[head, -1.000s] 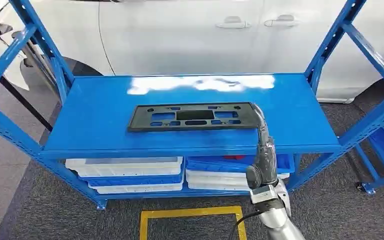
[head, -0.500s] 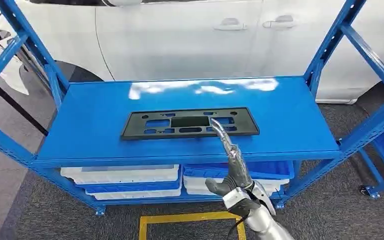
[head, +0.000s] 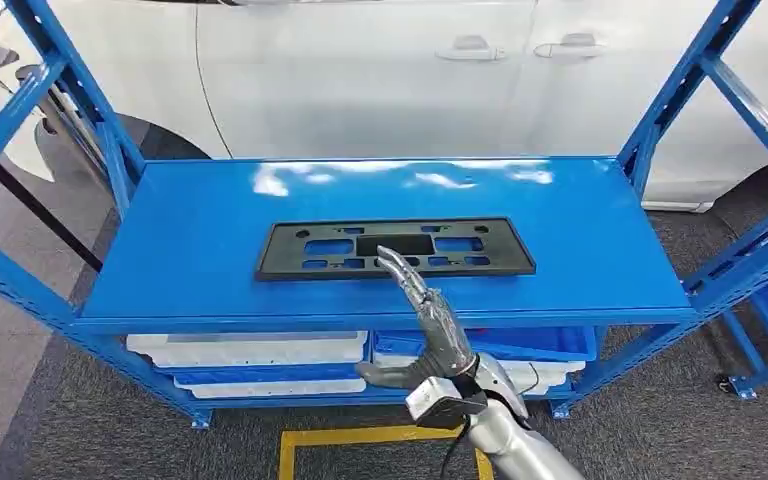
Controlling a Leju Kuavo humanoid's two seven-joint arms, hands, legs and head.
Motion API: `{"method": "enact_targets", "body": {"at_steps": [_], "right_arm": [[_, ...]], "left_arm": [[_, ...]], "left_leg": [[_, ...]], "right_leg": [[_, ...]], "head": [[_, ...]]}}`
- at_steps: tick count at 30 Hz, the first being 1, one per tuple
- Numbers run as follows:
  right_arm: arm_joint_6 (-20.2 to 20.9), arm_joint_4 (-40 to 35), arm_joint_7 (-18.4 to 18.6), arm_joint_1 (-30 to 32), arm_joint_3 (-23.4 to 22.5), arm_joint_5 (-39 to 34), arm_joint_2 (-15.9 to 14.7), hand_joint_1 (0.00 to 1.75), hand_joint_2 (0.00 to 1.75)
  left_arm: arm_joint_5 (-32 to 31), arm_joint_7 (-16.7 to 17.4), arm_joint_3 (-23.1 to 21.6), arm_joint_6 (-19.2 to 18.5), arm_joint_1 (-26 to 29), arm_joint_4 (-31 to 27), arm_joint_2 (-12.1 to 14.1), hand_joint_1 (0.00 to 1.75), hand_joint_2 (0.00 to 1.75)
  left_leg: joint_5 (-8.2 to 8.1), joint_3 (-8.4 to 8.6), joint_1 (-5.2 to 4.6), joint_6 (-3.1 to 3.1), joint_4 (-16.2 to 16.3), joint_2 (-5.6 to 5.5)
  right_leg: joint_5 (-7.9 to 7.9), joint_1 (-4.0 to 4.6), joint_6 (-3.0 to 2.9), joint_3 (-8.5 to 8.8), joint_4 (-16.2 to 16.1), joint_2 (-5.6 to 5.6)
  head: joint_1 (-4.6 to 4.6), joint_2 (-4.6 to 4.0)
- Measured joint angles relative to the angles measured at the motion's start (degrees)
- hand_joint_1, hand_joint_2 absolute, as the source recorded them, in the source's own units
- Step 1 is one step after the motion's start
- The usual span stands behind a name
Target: Take the parts from the cabinet and place them on the table.
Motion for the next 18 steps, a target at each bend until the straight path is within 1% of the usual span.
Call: {"method": "enact_targets", "body": {"at_steps": [1, 2, 3, 4, 5, 6, 7, 8, 9, 10, 11, 12, 13, 14, 15, 16, 17, 18], "right_arm": [[-2.0, 1.5, 0.9, -1.5, 1.1, 3.6, 0.4, 0.00, 1.75], [-4.1, 3.1, 1.7, -2.9, 2.2, 7.0, 0.9, 0.00, 1.75], [-6.8, 4.7, 3.0, -4.2, 3.5, 10.9, 1.4, 0.00, 1.75], [-9.4, 6.5, 4.3, -5.5, 4.9, 14.8, 1.9, 0.00, 1.75], [-11.0, 7.9, 5.3, -6.6, 6.1, 17.2, 2.4, 0.00, 1.75], [-12.1, 9.0, 6.2, -7.7, 7.1, 18.8, 2.8, 0.00, 1.75], [-13.5, 10.3, 7.2, -8.8, 8.2, 20.6, 3.2, 0.00, 1.75], [-15.3, 11.4, 8.7, -10.1, 9.0, 23.1, 3.6, 0.00, 1.75], [-18.0, 13.1, 10.8, -11.5, 10.1, 27.1, 4.2, 0.00, 1.75], [-20.1, 14.9, 12.8, -12.9, 11.0, 30.3, 5.0, 0.00, 1.75], [-21.7, 16.8, 14.6, -14.1, 12.0, 33.2, 5.8, 0.00, 1.75], [-22.8, 18.7, 16.1, -15.3, 12.8, 35.7, 6.7, 0.00, 1.75], [-23.2, 20.7, 18.1, -16.4, 13.5, 38.8, 7.8, 0.00, 1.75], [-23.3, 22.6, 19.8, -17.6, 13.8, 42.0, 9.0, 0.00, 1.75], [-23.4, 24.5, 21.4, -19.0, 14.1, 44.7, 10.2, 0.00, 1.75], [-23.6, 26.3, 23.0, -20.3, 14.5, 47.0, 11.8, 0.00, 1.75], [-23.7, 28.5, 24.8, -21.4, 14.9, 49.5, 13.0, 0.00, 1.75], [-23.7, 30.8, 26.4, -22.4, 15.2, 51.5, 14.1, 0.00, 1.75]], "left_arm": [[0.0, -0.1, 0.0, 0.1, 0.0, 0.0, 0.0, 0.00, 0.00], [0.0, -0.2, 0.0, 0.2, -0.1, 0.0, 0.0, 0.00, 0.00], [0.0, -0.3, 0.0, 0.2, -0.2, 0.0, 0.0, 0.00, 0.00], [0.0, -0.4, 0.0, 0.2, -0.2, 0.0, 0.0, 0.00, 0.00], [0.0, -0.5, 0.0, 0.2, -0.2, 0.0, 0.0, 0.00, 0.00], [0.0, -0.6, 0.0, 0.2, -0.2, 0.0, 0.0, 0.00, 0.00], [0.0, -0.6, 0.0, 0.2, -0.2, 0.0, 0.0, 0.00, 0.00], [0.0, -0.6, -0.1, 0.2, -0.2, 0.0, -0.1, 0.00, 0.00], [0.0, -0.6, -0.1, 0.2, -0.2, 0.0, -0.2, 0.00, 0.00], [0.0, -0.7, -0.1, 0.2, -0.3, 0.0, -0.3, 0.00, 0.00], [0.0, -0.7, -0.2, 0.2, -0.4, 0.0, -0.3, 0.00, 0.00], [0.0, -0.7, -0.2, 0.2, -0.4, 0.0, -0.3, 0.00, 0.00], [0.0, -0.7, -0.3, 0.4, -0.4, 0.0, -0.3, 0.00, 0.00], [0.0, -0.7, -0.5, 0.5, -0.5, 0.0, -0.3, 0.00, 0.00], [0.0, -0.8, -0.5, 0.8, -0.6, 0.0, -0.3, 0.00, 0.00], [0.0, -0.8, -0.5, 0.9, -0.6, 0.0, -0.3, 0.00, 0.00], [0.0, -0.8, -0.6, 0.9, -0.7, 0.0, -0.4, 0.00, 0.00], [-0.2, -0.8, -0.6, 1.0, -0.6, 0.0, -0.4, 0.00, 0.00]], "left_leg": [[-0.04, -0.04, -0.04, 0.16, 0.0, 0.15], [-0.09, -0.06, -0.11, 0.24, 0.0, 0.25], [-0.18, -0.09, -0.18, 0.37, 0.1, 0.27], [-0.23, -0.06, -0.22, 0.41, 0.1, 0.25], [-0.32, 0.07, -0.23, 0.39, 0.1, 0.18], [-0.41, 0.22, -0.24, 0.35, 0.1, 0.10], [-0.54, 0.44, -0.28, 0.24, 0.2, 0.02], [-0.71, 0.67, -0.31, 0.11, 0.2, -0.08], [-0.89, 0.63, -0.32, -0.08, 0.3, -0.08], [-1.08, 0.38, -0.70, -0.44, 0.6, -0.10], [-0.95, 0.25, -0.50, -0.80, 0.4, -0.08], [-0.98, 0.34, -0.39, -1.08, 0.2, -0.06], [-0.99, 0.53, -0.42, -1.41, 0.0, 0.01], [-1.40, 0.38, -0.57, -1.72, 0.3, 0.06], [-2.31, 0.01, -0.38, -2.09, 1.8, 0.00], [-4.08, -1.57, -0.31, -2.33, 5.0, -0.03], [-6.18, -3.96, -0.11, -2.60, 9.7, -0.02], [-7.92, -6.58, 0.04, -2.93, 14.5, -0.02]], "right_leg": [[-2.10, -0.02, 0.11, -1.93, 3.7, 0.01], [-4.15, -0.03, 0.23, -4.25, 8.4, 0.01], [-5.61, -0.04, 0.34, -6.61, 12.9, 0.00], [-5.69, -0.08, 0.37, -8.19, 15.5, 0.01], [-4.33, -0.11, 0.30, -8.08, 14.7, 0.00], [-2.04, -0.11, 0.13, -6.86, 11.7, 0.00], [0.70, -0.08, -0.17, -4.79, 7.1, 0.02], [3.24, -0.02, -0.60, -2.44, 2.0, 0.03], [3.51, 0.25, -1.15, -1.00, -1.3, 0.07], [3.18, 0.38, -1.21, -0.76, -2.5, 0.08], [3.20, 0.49, -1.26, -0.93, -2.2, 0.13], [3.11, 0.63, -1.47, -0.96, -2.2, 0.24], [3.22, 0.54, -1.73, -0.91, -2.5, 0.33], [3.54, -0.21, -2.08, -0.46, -3.1, 0.31], [3.51, -0.16, -2.19, -0.17, -3.4, 0.35], [3.40, -0.18, -2.60, -0.11, -3.4, 0.30], [3.33, -0.13, -2.71, -0.05, -3.4, 0.29], [3.24, -0.06, -2.79, -0.04, -3.3, 0.26]], "head": [[0.00, 0.00], [0.00, 0.00], [0.00, 0.00], [0.00, 0.00], [0.00, 0.00], [0.00, 0.00], [0.00, 0.00], [0.00, 0.00], [0.00, 0.00], [0.00, 0.00], [0.00, 0.00], [0.00, 0.00], [0.00, 0.00], [0.00, 0.00], [0.00, 0.00], [0.00, 0.00], [0.00, 0.00], [-0.02, 0.00]]}}
